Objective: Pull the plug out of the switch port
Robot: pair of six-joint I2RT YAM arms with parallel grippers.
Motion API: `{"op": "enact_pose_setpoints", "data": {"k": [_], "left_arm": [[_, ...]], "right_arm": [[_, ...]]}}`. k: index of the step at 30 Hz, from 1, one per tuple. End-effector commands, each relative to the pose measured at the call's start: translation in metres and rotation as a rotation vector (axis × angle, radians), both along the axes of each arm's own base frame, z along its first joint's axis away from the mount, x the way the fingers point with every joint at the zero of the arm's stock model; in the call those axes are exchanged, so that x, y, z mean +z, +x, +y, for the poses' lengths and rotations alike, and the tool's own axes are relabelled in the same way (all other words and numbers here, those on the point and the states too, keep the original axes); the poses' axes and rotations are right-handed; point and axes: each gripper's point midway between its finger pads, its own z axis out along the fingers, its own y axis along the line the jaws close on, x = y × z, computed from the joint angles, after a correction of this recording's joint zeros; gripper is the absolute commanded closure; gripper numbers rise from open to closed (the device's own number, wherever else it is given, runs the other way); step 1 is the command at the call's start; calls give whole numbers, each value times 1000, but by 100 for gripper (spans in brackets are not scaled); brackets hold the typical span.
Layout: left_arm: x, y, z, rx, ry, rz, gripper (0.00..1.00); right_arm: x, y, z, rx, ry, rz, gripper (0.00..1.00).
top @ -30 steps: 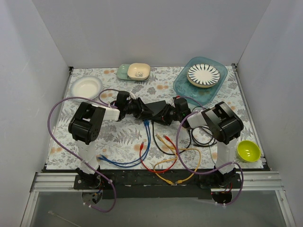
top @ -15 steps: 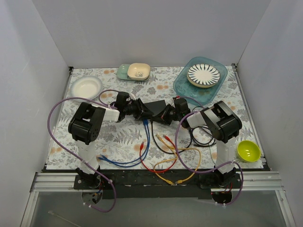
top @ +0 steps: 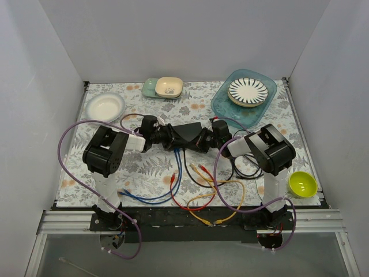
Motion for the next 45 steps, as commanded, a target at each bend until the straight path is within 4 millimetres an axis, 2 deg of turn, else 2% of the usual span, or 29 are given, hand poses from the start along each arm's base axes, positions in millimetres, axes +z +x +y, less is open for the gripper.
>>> {"op": "enact_pose_setpoints", "data": {"k": [1, 6, 8, 9, 11, 12, 13, 15, 16, 17, 18, 19, 20, 21, 24, 27, 29, 30, 31, 32, 34, 35, 36, 37, 38, 39, 40, 44, 45], "left_arm": [[11, 21, 24, 151, 17, -48, 72], [65, 77, 39, 269, -20, -192, 69], [56, 93, 38, 279, 16, -180, 69], [63, 109, 37, 281, 41, -205, 69], [48, 123, 38, 300, 80, -179, 69], [46, 129, 40, 314, 97, -185, 69], [53, 139, 39, 322, 93, -210, 69], [32, 146, 38, 320, 130, -177, 69], [36, 158, 36, 314, 135, -198, 69], [29, 160, 34, 303, 146, -187, 69], [4, 160, 32, 287, 180, -135, 69], [-3, 161, 31, 272, 196, -134, 69], [-2, 166, 25, 260, 199, -145, 69], [-18, 162, 24, 244, 223, -110, 69], [-31, 152, 18, 207, 255, -94, 70], [-47, 131, 12, 161, 277, -56, 71], [-46, 119, 10, 145, 282, -46, 71], [-55, 105, 12, 136, 289, -15, 72], [-55, 98, 13, 134, 290, -9, 72], [-46, 91, 13, 133, 284, -20, 72], [-55, 68, 19, 136, 292, 16, 72], [-42, 63, 19, 141, 279, -5, 72], [-39, 59, 20, 145, 271, -9, 72], [-46, 43, 24, 144, 277, 23, 72], [-44, 38, 26, 148, 276, 24, 72], [-33, 36, 27, 156, 267, 4, 72], [-37, 27, 32, 160, 276, 18, 72], [-23, 23, 43, 189, 312, -18, 72], [-13, 23, 46, 203, 323, -32, 72]], "right_arm": [[-44, -51, -18, 92, -157, 116, 99], [-40, -55, -26, 121, -217, 104, 94], [-36, -53, -30, 133, -259, 67, 87], [-38, -56, -36, 141, -302, 87, 85], [-33, -53, -44, 146, -355, 43, 83], [-34, -56, -50, 152, -386, 53, 82], [-27, -54, -52, 152, -399, 31, 82], [-25, -51, -59, 152, -446, -5, 82], [-24, -53, -62, 158, -460, -5, 82], [-23, -52, -63, 159, -472, -14, 82], [-22, -51, -64, 166, -480, -23, 82], [-20, -50, -64, 166, -479, -31, 82], [-22, -54, -67, 171, -493, -14, 82], [-21, -54, -66, 173, -489, -18, 82], [-16, -50, -64, 176, -482, -40, 80], [-9, -46, -61, 186, -469, -72, 72], [-5, -44, -59, 196, -462, -87, 61], [-3, -41, -58, 195, -455, -92, 56], [-5, -41, -58, 196, -455, -84, 50], [-1, -36, -54, 191, -430, -101, 49], [-2, -34, -54, 185, -417, -93, 47], [-2, -36, -53, 186, -400, -83, 47], [-3, -36, -54, 182, -393, -79, 47], [-6, -37, -54, 179, -387, -75, 47], [-6, -38, -53, 179, -379, -73, 47], [-7, -40, -54, 177, -375, -68, 47], [-8, -41, -54, 178, -371, -71, 47], [-8, -52, -49, 236, -316, -77, 49], [-8, -54, -49, 250, -308, -84, 49]]}}
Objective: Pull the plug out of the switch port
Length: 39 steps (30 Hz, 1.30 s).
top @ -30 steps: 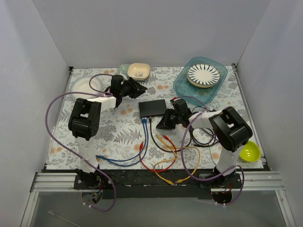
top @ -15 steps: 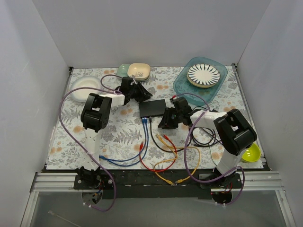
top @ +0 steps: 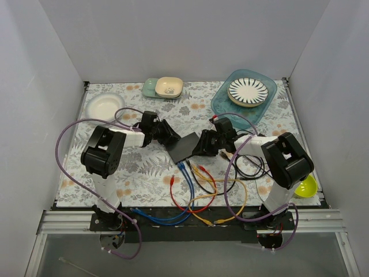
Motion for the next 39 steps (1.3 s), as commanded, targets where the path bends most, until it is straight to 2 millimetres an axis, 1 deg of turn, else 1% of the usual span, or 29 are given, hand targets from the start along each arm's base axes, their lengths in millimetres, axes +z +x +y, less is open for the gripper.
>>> {"op": "enact_pose_setpoints", "data": {"k": [1, 2, 3, 4, 5, 7, 8, 9, 10, 11, 13, 16, 17, 19, 23, 25, 26, 30, 31, 39], "left_arm": [[10, -6, 26, 82, 125, -13, 71], [16, -6, 30, 99, 138, -24, 71], [36, -2, 32, 117, 129, -70, 71], [45, 0, 34, 135, 123, -92, 69], [55, 1, 32, 137, 96, -111, 69], [75, -2, 23, 109, 30, -143, 68], [86, -8, 10, 55, -50, -142, 67], [87, -13, 4, 26, -80, -129, 68], [79, -19, -3, -2, -97, -94, 67], [78, -24, -9, -32, -121, -80, 68], [66, -39, -20, -84, -133, -35, 69], [39, -54, -22, -112, -110, 30, 70], [23, -61, -20, -112, -82, 82, 70], [12, -69, -18, -130, -72, 111, 71], [5, -75, -12, -122, -44, 112, 71], [1, -77, -10, -121, -36, 122, 71], [-2, -79, -10, -125, -33, 130, 71], [-7, -83, -8, -129, -24, 140, 71], [-9, -84, -7, -133, -21, 143, 72], [-11, -89, -5, -153, -10, 140, 72]], "right_arm": [[-12, -19, -1, 72, 21, 29, 49], [-9, -24, 3, 103, 57, 28, 49], [-7, -26, 5, 119, 69, 27, 49], [-8, -29, 5, 138, 71, 25, 49], [-5, -33, 8, 167, 96, 30, 49], [-5, -39, 9, 201, 106, 34, 49], [-4, -43, 11, 227, 118, 35, 49], [-4, -46, 12, 241, 122, 38, 49], [-7, -47, 12, 247, 120, 46, 49], [-7, -49, 13, 254, 121, 48, 49], [-9, -49, 14, 252, 125, 52, 49], [-11, -49, 19, 252, 132, 58, 50], [-10, -50, 22, 256, 135, 61, 50], [-13, -49, 25, 254, 127, 61, 50], [-15, -48, 28, 212, 125, 69, 51], [-19, -49, 27, 161, 135, 105, 52], [-16, -45, 30, 147, 156, 90, 53], [-23, -42, 33, 59, 194, 134, 57], [-22, -39, 34, 29, 210, 145, 57], [-19, -27, 40, -63, 273, 156, 64]]}}
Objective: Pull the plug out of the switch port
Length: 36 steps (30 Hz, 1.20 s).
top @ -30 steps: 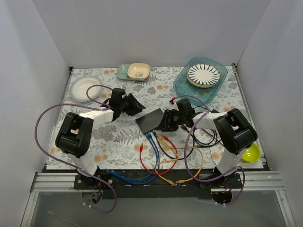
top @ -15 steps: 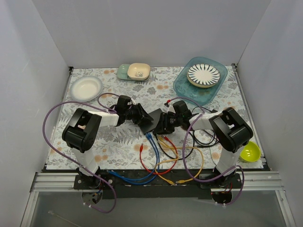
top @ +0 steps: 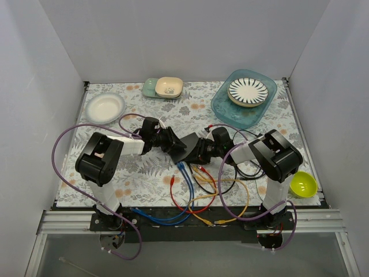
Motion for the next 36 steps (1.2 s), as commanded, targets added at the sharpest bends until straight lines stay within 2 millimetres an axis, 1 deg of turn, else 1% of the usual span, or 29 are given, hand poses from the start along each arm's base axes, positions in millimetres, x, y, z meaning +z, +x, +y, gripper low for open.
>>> {"op": "enact_pose_setpoints", "data": {"k": [1, 5, 8, 9, 11, 12, 15, 19, 22, 24, 25, 27, 28, 30, 31, 36], "left_arm": [[-31, -24, 18, -6, 108, 79, 72], [-33, -26, 20, -13, 117, 77, 72], [-34, -29, 21, -17, 122, 73, 72], [-33, -30, 22, -18, 122, 71, 72], [-36, -33, 23, -21, 127, 76, 72], [-37, -35, 24, -22, 127, 79, 72], [-38, -39, 25, -23, 124, 85, 72], [-37, -43, 24, -21, 102, 97, 72], [-37, -44, 22, -12, 79, 108, 72], [-39, -44, 21, -8, 73, 116, 72], [-39, -43, 21, -6, 71, 115, 72], [-42, -43, 21, -1, 72, 119, 72], [-41, -42, 21, 2, 71, 118, 72], [-44, -43, 22, 6, 73, 122, 72], [-44, -42, 21, 8, 73, 122, 72], [-45, -40, 21, 15, 70, 123, 72]], "right_arm": [[-15, 10, -1, -106, -20, 23, 65], [-17, 12, -1, -133, -8, 42, 67], [-22, 12, -3, -146, -19, 59, 74], [-23, 12, -3, -151, -21, 64, 80], [-24, 10, -3, -149, -18, 64, 87], [-25, 9, -3, -144, -19, 66, 92], [-27, 3, -4, -123, -28, 60, 99], [-31, -8, -5, -77, -36, 49, 99], [-35, -22, -2, 3, -47, 35, 99], [-44, -31, -3, 64, -79, 19, 99], [-50, -42, -5, 95, -101, 39, 99], [-58, -52, -10, 127, -126, 41, 99], [-63, -60, -15, 141, -137, 54, 99], [-68, -69, -22, 156, -154, 58, 99], [-72, -77, -29, 162, -168, 70, 99], [-78, -91, -41, 203, -198, 75, 99]]}}
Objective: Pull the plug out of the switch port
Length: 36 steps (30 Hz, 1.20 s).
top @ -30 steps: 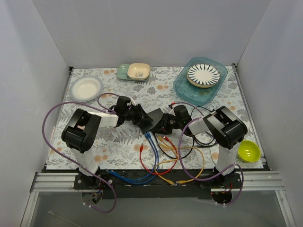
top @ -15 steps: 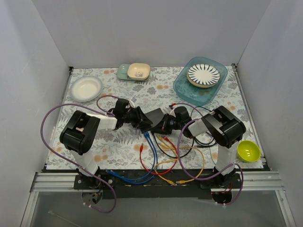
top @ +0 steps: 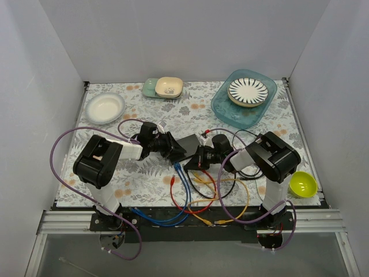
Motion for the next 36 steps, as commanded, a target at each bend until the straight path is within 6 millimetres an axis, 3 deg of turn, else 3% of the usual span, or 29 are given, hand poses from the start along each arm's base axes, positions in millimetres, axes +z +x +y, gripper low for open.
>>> {"op": "enact_pose_setpoints", "data": {"k": [1, 6, 8, 9, 13, 15, 16, 17, 20, 22, 28, 34, 36], "left_arm": [[-45, -14, 18, 46, 128, 99, 72], [-46, -12, 18, 51, 126, 100, 72], [-43, -10, 19, 60, 134, 88, 72], [-42, -8, 20, 61, 136, 82, 72], [-38, -4, 24, 70, 141, 74, 72], [-33, 0, 26, 77, 137, 59, 72], [-32, 2, 28, 82, 137, 56, 72], [-29, 3, 28, 84, 132, 49, 72], [-16, 10, 29, 92, 107, 10, 71], [-3, 15, 28, 98, 83, -28, 71], [15, 25, 30, 124, 60, -72, 70], [3, 22, 33, 119, 89, -34, 70], [-2, 18, 34, 117, 98, -18, 69]], "right_arm": [[-68, -67, -44, 110, -250, 170, 99], [-65, -69, -53, 83, -269, 152, 99], [-56, -51, -62, -13, -305, 92, 99], [-60, -52, -73, -43, -367, 115, 99], [-59, -21, -107, -178, -556, 55, 99], [-48, -11, -109, -186, -551, 2, 99], [-38, -3, -100, -172, -502, -24, 97], [-25, 2, -93, -157, -467, -61, 84], [13, 20, -69, -145, -385, -173, 65], [39, 30, -48, -112, -325, -228, 61], [48, 27, -13, -13, -277, -238, 56], [22, 0, 19, 143, -220, -139, 56], [10, -8, 20, 153, -219, -91, 57]]}}
